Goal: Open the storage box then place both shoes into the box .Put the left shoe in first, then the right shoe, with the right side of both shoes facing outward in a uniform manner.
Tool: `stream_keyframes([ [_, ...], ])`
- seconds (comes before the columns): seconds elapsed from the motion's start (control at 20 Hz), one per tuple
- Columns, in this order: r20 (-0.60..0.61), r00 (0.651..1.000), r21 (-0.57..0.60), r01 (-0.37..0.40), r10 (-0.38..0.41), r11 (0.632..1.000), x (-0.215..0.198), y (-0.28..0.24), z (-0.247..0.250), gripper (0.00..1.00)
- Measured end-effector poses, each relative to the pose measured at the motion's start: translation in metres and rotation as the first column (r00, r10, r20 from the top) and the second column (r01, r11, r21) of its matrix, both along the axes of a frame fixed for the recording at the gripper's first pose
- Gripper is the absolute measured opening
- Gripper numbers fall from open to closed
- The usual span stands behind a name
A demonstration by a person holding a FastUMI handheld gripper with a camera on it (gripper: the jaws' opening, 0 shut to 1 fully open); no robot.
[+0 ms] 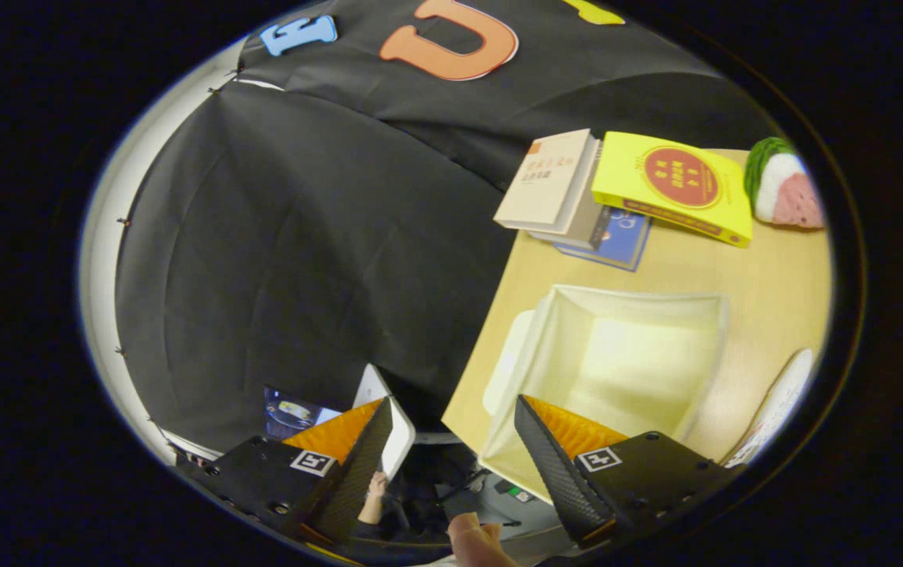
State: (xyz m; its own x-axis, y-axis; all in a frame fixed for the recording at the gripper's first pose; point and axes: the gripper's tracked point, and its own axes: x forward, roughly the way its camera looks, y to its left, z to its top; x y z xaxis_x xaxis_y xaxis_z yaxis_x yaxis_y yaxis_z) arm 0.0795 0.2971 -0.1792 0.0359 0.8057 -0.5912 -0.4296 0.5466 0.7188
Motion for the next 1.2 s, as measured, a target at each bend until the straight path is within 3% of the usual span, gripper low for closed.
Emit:
stream_keyframes([
  [0.35, -0.001, 0.992, -0.153, 0.126, -0.128, 0.980, 0.022, -0.124, -0.056, 0.95],
  [0.55, 0.027, 0.986, -0.272, 0.168, -0.167, 0.947, 0.026, -0.197, -0.099, 0.95],
  [0.75, 0.072, 0.989, -0.442, 0.145, -0.126, 0.885, 0.017, -0.262, -0.150, 0.95],
  [0.95, 0.115, 0.990, -0.616, 0.136, -0.082, 0.776, 0.013, -0.304, -0.199, 0.95],
  [1.2, 0.143, 0.988, -0.690, 0.144, -0.061, 0.709, 0.021, -0.318, -0.235, 0.92],
])
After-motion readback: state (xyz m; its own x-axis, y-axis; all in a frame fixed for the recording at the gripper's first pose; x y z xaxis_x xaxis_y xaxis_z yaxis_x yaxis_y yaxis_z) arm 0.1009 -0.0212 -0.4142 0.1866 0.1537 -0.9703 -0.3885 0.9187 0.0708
